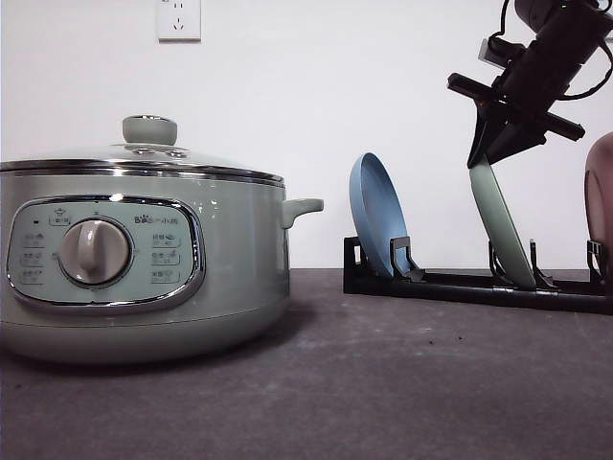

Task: Transfer potato from steamer to green plate

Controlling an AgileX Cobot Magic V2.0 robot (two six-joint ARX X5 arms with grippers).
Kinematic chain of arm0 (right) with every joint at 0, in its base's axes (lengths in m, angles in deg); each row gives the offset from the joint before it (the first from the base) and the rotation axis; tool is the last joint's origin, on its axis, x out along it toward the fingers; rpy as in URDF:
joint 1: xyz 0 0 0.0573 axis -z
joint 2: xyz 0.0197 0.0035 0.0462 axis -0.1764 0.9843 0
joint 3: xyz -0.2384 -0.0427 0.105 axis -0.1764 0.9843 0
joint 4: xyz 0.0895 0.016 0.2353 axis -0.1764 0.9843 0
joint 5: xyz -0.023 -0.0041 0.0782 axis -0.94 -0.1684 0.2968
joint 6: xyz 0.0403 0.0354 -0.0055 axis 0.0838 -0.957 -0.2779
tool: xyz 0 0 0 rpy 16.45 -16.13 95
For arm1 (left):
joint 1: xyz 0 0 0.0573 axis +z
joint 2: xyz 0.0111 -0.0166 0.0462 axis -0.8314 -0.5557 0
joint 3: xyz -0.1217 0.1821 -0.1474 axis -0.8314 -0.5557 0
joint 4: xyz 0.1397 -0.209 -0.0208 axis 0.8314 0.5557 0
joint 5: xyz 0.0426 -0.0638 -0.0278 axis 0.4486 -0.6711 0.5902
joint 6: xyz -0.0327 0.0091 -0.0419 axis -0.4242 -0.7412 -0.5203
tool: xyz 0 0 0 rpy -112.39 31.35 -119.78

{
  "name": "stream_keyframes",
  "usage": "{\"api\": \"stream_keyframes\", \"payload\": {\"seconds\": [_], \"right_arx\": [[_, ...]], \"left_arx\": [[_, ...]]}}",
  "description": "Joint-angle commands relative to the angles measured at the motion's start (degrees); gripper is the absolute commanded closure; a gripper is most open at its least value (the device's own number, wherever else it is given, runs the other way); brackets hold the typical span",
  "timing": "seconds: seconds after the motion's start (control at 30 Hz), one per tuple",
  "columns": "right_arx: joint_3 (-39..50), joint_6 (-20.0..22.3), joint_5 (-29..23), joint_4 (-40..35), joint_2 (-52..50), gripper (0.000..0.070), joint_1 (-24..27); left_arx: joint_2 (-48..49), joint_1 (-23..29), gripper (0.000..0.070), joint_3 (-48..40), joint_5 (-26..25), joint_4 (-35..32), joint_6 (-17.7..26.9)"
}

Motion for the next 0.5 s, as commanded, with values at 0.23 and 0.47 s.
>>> {"api": "stream_keyframes", "payload": {"seconds": [0.23,0.47], "right_arx": [[-4.71,-2.01,3.80,-0.67,-0.84,0.0691,-0.04],[-9.72,-2.70,6.89,0.50,-3.45,0.0692,-0.72]], "left_arx": [[-0.28,0.00,0.0185,1.01,-0.33,-0.76,0.69],[-0.28,0.00,0.0185,1.01,-0.33,-0.76,0.68]]}}
